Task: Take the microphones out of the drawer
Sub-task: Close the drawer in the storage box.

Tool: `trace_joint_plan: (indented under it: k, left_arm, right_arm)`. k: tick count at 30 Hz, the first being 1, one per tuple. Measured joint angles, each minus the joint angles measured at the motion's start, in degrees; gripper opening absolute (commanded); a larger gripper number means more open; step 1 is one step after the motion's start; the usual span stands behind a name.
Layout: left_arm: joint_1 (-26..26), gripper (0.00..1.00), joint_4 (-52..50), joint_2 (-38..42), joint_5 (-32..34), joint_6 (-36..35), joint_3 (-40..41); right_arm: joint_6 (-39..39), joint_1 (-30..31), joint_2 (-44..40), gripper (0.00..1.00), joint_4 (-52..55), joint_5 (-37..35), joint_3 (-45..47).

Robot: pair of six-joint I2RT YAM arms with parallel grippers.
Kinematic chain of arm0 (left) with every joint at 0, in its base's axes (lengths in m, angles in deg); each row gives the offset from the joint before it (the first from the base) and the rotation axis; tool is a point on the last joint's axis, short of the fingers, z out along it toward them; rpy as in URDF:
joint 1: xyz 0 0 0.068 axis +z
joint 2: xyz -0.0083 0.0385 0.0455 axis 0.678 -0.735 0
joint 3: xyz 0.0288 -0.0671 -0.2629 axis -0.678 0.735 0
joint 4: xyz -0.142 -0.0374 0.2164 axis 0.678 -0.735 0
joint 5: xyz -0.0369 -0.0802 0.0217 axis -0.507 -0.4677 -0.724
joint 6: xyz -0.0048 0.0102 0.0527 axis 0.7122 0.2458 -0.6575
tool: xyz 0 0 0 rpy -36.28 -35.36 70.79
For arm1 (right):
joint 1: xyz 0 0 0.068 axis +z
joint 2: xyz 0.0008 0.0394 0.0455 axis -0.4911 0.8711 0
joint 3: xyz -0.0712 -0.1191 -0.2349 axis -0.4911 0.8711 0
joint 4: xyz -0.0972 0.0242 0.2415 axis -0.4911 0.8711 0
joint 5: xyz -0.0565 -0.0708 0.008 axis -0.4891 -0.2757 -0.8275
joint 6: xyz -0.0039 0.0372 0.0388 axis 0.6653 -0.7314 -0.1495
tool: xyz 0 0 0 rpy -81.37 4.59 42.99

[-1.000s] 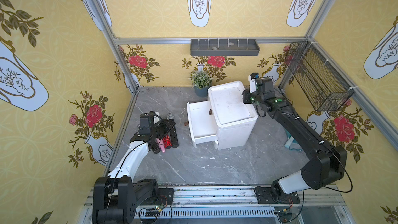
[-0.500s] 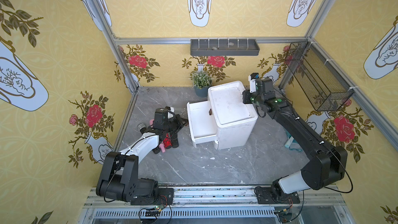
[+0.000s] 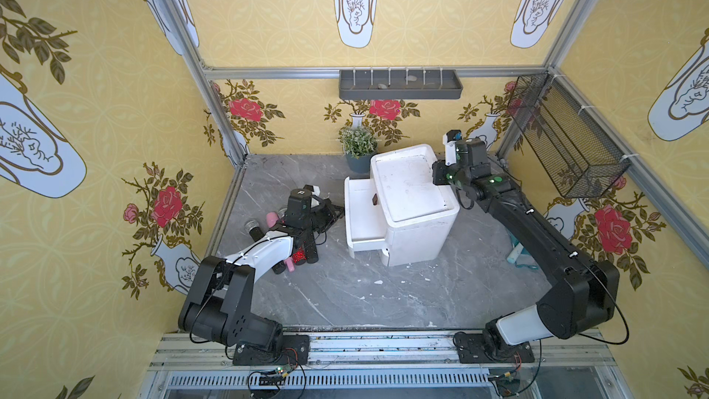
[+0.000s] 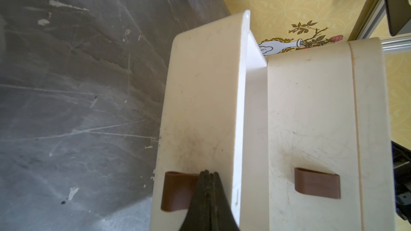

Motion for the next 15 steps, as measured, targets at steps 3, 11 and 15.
trace_joint_plan:
  k: [3, 11, 15]
  left_arm:
    - [-2.29, 0.00, 2.03, -2.32, -1.90, 1.38, -1.25]
    - [-5.14, 0.00, 5.07, -9.38, -4.61, 4.13, -6.88]
    - [-7.10, 0.00, 6.45, -11.91, -4.50, 5.42, -9.16]
  right_arm:
    - [-0.13, 0.00, -0.09, 0.15, -0.28, -0.11, 0.28]
    - [-0.22, 0.02, -0.39, 0.15, -0.70, -0.13, 0.79]
    - [-0.20, 0.00, -0.57, 0.15, -0.90, -0.11, 1.16]
